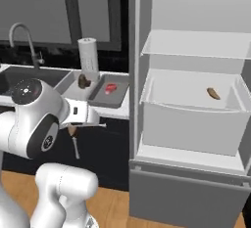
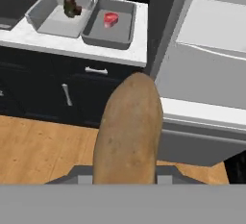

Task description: Place one sweet potato and one steak in each tupperware on the nearby counter, to pack two identical lunches.

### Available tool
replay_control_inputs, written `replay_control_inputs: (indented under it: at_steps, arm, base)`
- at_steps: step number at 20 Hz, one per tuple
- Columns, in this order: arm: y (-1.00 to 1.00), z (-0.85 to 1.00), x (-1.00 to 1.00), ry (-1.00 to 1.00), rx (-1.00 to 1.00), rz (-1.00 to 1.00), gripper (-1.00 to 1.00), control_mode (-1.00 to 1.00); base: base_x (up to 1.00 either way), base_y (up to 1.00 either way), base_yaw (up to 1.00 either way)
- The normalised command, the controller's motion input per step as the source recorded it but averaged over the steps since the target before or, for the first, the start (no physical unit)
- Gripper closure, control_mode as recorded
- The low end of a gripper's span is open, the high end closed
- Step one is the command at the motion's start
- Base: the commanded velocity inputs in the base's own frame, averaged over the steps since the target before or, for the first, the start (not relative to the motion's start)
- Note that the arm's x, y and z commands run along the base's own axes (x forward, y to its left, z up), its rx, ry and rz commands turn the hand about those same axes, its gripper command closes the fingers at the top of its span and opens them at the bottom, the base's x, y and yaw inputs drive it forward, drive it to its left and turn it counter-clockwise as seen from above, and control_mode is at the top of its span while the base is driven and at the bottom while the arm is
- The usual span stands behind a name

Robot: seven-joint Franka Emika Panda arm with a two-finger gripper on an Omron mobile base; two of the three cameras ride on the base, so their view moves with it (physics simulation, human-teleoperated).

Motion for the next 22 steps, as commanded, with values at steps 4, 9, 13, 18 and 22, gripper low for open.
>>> replay_control_inputs:
  at_steps: [4, 9, 13, 18, 22]
  arm:
    - [0.0, 0.0, 0.0, 0.0, 0.0, 0.0, 1.0, 1.0]
    - [0.0, 0.0, 0.0, 0.0, 0.0, 0.0, 1.0, 1.0]
    - [0.0, 0.0, 0.0, 0.0, 0.0, 0.0, 1.0, 1.0]
    - [0.14, -0.41, 0.84, 0.0, 0.0, -0.01, 1.0, -1.0]
    - [0.62, -0.54, 0.52, 0.09, 0.0, 0.0, 1.0, -1.0]
  base:
    - [0.99, 1.0, 0.0]
    - [1.0, 0.73, -0.05]
    - [1.0, 0.21, -0.08]
    - [0.0, 0.0, 0.0]
    - [0.0, 0.0, 0.0]
